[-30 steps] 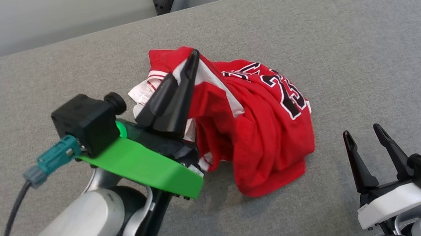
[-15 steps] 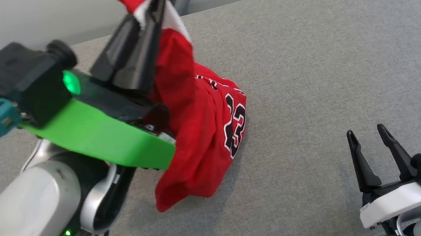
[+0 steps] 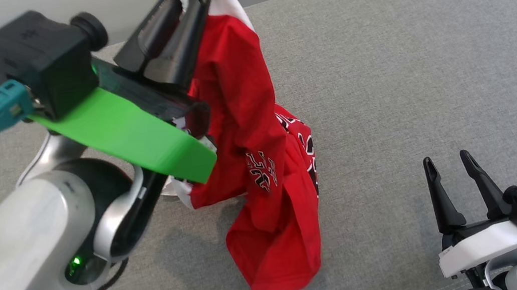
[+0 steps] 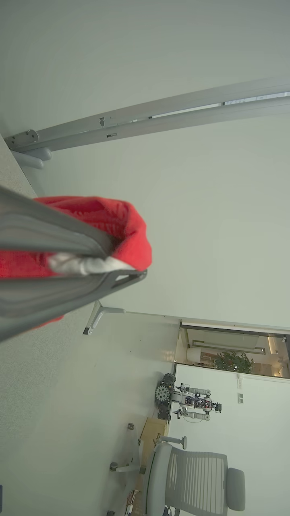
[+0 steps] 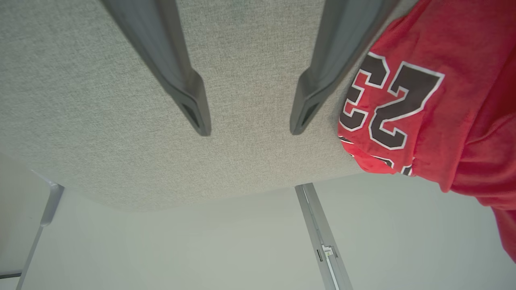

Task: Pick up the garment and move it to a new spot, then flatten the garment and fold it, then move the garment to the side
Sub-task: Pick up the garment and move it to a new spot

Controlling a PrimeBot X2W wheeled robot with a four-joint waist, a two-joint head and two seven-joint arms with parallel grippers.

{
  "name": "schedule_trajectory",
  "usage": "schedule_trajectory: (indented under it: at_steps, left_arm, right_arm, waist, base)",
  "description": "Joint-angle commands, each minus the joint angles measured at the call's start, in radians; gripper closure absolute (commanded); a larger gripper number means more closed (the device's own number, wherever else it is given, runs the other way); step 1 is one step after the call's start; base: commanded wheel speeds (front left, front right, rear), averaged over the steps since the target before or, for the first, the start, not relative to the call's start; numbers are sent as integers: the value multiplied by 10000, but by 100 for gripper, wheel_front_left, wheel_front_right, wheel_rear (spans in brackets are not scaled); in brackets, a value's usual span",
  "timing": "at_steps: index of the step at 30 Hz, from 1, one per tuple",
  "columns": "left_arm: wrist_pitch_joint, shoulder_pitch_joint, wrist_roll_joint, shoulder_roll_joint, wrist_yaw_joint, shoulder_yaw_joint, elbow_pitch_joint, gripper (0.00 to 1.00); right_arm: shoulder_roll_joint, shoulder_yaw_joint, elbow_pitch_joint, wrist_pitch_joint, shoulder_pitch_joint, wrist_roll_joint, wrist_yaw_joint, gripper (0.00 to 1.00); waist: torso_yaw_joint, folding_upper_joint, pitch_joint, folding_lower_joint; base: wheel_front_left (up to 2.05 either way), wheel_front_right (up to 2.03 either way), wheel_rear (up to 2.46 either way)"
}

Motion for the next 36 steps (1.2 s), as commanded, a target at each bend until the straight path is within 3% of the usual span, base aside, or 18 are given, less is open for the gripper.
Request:
schedule_trajectory:
  at_steps: [1, 8, 16, 21, 28, 36]
  left_arm:
    - [34, -240, -34, 126, -4, 107, 24, 100]
    - [-40, -132, -244, 855, 201, 863, 325, 100]
    - [-344, 889, -937, 2357, 513, 2265, 548, 100]
    - [-546, 1843, -1553, 3317, 701, 3228, 1382, 100]
    - [-1008, 2695, -2033, 4257, 331, 4116, 3644, 100]
    - [-1394, 2645, -2050, 4781, -215, 4560, 5808, 100]
  right_arm:
    - [-22, 3, 12, -32, -97, 34, -3, 0]
    - [-22, -80, 24, -32, -116, -33, -3, 0]
    - [-21, -260, -23, -32, 204, -286, -3, 0]
    - [-21, -277, -90, -32, 223, -442, -3, 0]
    - [-24, -251, -128, -32, -89, -704, -5, 0]
    - [-26, -200, -110, -32, -188, -802, -3, 0]
  waist:
    - [-38, -1, 26, 0]
    - [-31, -1, -31, 0]
    - [341, -1, -269, 0]
    - [829, -1, -293, 0]
    - [1287, -1, -28, 0]
    - [1437, -1, 285, 0]
  base:
    - [0, 0, 0]
    - [0, 0, 0]
    - [0, 0, 0]
    - [0, 0, 0]
    - [0, 0, 0]
    - [0, 0, 0]
